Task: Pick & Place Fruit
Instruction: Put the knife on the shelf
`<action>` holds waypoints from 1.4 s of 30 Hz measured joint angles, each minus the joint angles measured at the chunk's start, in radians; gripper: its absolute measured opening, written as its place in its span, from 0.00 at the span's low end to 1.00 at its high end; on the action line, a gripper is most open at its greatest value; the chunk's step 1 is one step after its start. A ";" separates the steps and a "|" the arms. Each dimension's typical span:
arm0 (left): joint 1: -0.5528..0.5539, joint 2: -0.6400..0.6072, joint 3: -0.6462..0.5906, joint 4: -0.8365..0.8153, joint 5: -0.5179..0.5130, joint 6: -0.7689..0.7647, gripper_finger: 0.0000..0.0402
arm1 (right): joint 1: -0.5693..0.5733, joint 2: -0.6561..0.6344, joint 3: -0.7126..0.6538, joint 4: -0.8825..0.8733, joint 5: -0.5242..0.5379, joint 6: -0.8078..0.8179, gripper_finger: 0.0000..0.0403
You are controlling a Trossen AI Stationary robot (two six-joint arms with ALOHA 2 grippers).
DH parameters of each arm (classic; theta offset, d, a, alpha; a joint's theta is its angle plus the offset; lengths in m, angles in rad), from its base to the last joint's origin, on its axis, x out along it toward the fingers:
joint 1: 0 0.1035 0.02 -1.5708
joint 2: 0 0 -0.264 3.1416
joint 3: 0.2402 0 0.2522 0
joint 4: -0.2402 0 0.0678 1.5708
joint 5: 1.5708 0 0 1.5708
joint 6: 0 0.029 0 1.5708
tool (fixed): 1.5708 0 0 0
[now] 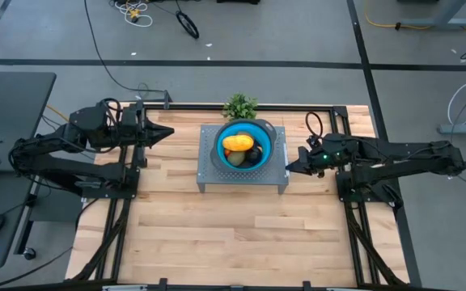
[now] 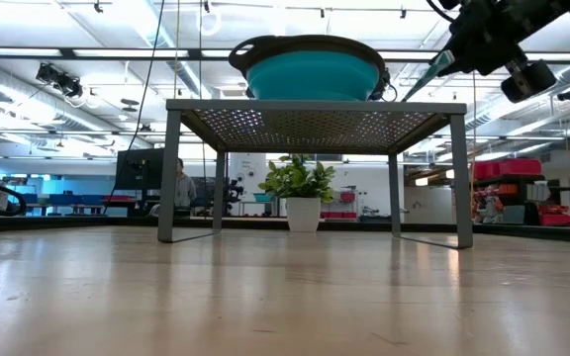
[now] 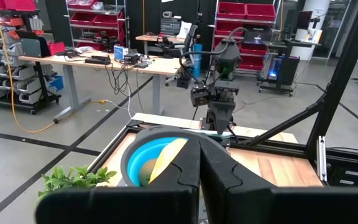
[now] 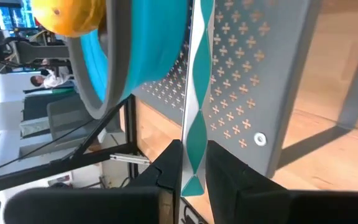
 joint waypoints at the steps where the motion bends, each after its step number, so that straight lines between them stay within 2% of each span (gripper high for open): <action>1: 0.000 0.000 0.000 0.000 0.000 0.000 0.01 | 0.000 0.006 0.004 0.002 0.003 -0.002 0.13; 21: 0.000 0.000 0.000 0.000 0.000 0.000 0.01 | 0.000 0.176 0.006 0.025 -0.004 -0.015 0.13; 36: 0.000 0.000 0.000 0.000 0.000 0.000 0.01 | 0.000 0.184 0.006 0.025 0.002 -0.031 0.13; 42: 0.000 0.000 0.000 0.000 0.000 0.002 0.01 | 0.000 0.184 0.006 0.024 0.002 -0.033 0.20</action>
